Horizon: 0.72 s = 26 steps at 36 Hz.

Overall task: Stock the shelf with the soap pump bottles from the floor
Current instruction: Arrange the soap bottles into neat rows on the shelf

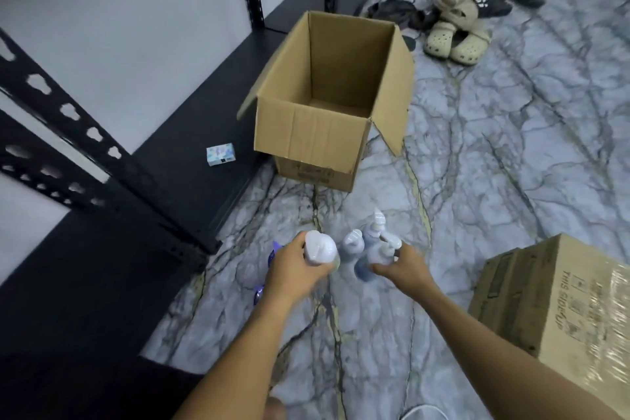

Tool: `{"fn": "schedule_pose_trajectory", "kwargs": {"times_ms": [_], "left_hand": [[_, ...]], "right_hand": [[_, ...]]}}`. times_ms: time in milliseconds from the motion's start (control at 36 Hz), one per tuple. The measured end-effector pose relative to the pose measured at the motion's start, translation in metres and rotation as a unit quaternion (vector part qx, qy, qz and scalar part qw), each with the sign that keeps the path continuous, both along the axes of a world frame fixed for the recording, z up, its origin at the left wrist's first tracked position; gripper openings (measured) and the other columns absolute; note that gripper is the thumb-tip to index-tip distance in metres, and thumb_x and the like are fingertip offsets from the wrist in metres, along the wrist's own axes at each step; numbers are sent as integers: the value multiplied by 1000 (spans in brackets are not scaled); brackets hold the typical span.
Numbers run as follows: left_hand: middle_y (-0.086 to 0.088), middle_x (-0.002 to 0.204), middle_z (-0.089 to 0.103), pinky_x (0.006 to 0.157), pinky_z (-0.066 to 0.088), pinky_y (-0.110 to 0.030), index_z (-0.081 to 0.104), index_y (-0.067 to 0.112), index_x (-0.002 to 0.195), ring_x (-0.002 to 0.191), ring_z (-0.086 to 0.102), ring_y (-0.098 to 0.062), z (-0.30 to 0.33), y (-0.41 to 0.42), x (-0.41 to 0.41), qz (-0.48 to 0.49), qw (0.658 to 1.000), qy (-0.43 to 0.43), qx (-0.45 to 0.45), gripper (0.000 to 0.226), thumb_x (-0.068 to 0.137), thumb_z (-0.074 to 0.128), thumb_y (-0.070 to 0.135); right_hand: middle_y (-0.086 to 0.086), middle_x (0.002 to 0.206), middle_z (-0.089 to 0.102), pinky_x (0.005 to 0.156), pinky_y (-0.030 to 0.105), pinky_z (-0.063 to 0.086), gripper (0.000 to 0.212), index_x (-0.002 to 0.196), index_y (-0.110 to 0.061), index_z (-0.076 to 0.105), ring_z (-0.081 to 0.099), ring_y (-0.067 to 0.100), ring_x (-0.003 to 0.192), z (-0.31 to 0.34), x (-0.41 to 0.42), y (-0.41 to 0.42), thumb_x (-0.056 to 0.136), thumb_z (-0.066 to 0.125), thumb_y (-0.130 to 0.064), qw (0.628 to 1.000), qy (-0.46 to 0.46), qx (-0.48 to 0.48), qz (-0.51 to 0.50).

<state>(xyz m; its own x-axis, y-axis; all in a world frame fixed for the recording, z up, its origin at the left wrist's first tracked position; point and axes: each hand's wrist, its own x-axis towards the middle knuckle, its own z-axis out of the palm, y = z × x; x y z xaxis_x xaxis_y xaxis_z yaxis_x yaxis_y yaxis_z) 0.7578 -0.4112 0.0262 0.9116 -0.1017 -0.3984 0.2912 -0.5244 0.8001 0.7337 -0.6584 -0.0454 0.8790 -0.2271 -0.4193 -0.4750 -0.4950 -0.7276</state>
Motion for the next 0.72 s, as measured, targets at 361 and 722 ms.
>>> {"fn": "schedule_pose_trajectory", "kwargs": {"times_ms": [361, 722], "left_hand": [[14, 96, 68, 77, 56, -31, 62, 35, 112, 89, 66, -10, 108, 48, -2, 57, 988, -144, 11, 45, 73, 80, 23], [25, 100, 64, 71, 53, -16, 52, 42, 113, 85, 63, 9, 292, 152, -32, 198, 902, -382, 27, 44, 79, 79, 33]], "right_hand": [[-1, 89, 66, 73, 42, 53, 53, 122, -43, 58, 62, 14, 82, 154, 17, 43, 78, 79, -22, 967, -245, 24, 71], [-15, 114, 67, 85, 24, 57, 48, 125, -25, 61, 65, 4, 105, 332, 45, 160, 82, 80, -31, 880, -428, 112, 174]]}}
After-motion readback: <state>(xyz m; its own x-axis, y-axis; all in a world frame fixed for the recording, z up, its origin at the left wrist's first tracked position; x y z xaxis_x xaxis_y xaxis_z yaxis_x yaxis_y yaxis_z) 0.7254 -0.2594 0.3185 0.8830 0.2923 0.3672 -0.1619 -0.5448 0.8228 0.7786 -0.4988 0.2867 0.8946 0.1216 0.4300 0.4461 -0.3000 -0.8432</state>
